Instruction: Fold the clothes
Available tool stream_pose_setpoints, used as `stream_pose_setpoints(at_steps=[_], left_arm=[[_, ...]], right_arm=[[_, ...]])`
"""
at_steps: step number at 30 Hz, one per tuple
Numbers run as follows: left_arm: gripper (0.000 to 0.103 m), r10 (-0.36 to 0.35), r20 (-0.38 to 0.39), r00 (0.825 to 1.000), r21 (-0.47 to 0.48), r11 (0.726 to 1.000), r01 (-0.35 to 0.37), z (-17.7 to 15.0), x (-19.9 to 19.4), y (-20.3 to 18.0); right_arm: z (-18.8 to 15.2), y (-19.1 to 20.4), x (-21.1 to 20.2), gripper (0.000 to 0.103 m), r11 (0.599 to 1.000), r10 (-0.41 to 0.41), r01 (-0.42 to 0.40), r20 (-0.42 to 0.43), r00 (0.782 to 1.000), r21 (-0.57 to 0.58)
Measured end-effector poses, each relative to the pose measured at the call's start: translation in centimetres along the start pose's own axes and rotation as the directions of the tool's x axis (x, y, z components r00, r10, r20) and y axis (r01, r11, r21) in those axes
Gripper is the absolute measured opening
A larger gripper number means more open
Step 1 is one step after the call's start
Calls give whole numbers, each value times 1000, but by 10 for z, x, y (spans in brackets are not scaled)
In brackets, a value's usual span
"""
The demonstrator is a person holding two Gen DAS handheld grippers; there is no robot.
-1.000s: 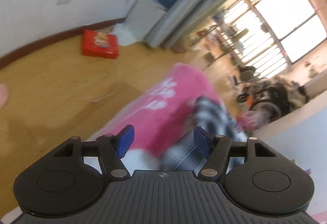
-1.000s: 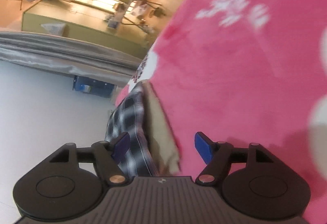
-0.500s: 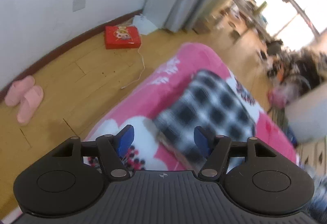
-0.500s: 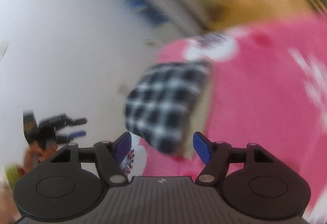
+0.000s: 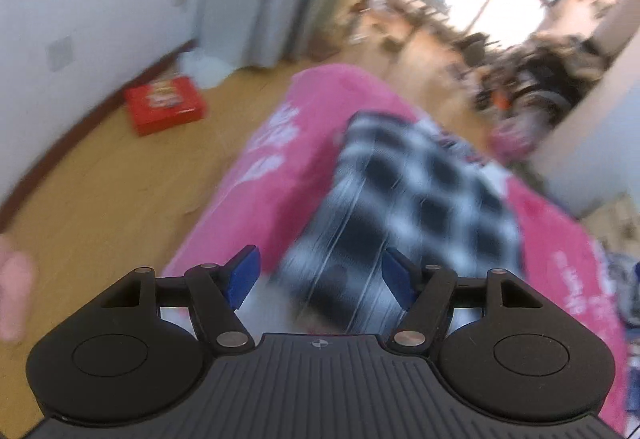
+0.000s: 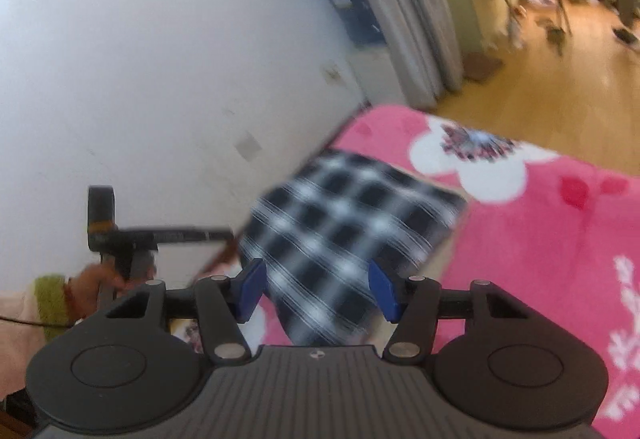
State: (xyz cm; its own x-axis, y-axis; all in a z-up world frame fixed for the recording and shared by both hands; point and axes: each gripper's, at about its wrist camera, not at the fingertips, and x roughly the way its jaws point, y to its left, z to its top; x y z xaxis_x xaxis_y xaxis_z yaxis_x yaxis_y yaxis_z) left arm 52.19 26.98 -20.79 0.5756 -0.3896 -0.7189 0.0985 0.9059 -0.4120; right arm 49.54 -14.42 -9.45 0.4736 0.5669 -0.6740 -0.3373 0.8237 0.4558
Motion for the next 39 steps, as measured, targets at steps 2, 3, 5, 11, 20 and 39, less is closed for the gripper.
stream_pose_setpoints(at_steps=[2, 3, 5, 11, 20, 39], left_arm=[[75, -79, -27, 997, -3, 997, 79, 4, 14, 10], [75, -93, -43, 995, 3, 996, 93, 4, 21, 13], [75, -115, -72, 991, 17, 993, 117, 2, 34, 19], [74, -166, -22, 986, -53, 985, 164, -9, 44, 30], [57, -182, 19, 983, -35, 983, 182, -11, 40, 22], [47, -294, 2, 956, -4, 956, 294, -19, 28, 25]], right_arm=[[14, 7, 12, 61, 1000, -15, 15, -19, 1000, 23], [24, 11, 21, 62, 999, -20, 21, -26, 999, 36], [51, 21, 51, 63, 998, -24, 26, -43, 999, 55], [147, 47, 187, 71, 990, -76, 99, -209, 975, 100], [168, 111, 360, 73, 856, -517, 435, -467, 717, -280], [140, 104, 363, 50, 739, -670, 567, -304, 678, -364]])
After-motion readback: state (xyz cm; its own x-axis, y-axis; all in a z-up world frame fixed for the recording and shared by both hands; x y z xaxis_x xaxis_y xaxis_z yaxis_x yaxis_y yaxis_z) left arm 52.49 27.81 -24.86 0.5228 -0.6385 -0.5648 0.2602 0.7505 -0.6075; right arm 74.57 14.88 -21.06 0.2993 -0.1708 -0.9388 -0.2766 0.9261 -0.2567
